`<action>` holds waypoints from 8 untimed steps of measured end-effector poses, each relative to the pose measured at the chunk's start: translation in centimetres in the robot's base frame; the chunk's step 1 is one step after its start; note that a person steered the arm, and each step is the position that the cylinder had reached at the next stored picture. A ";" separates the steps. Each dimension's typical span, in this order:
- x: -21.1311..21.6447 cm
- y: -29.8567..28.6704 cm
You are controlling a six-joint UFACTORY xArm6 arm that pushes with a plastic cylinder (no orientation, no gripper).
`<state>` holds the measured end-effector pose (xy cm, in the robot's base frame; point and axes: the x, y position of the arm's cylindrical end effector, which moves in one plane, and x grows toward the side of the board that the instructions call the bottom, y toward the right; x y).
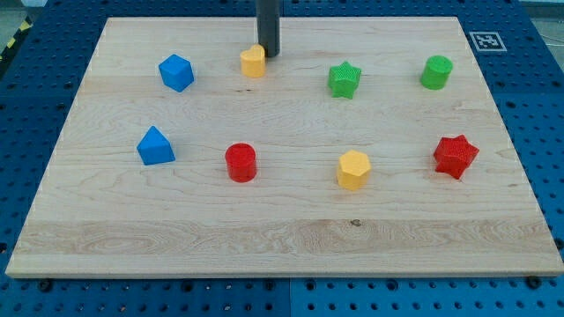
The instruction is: Push the yellow heart towards the yellow hexagon
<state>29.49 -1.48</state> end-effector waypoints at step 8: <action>3.2 -0.4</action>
<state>32.71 -1.86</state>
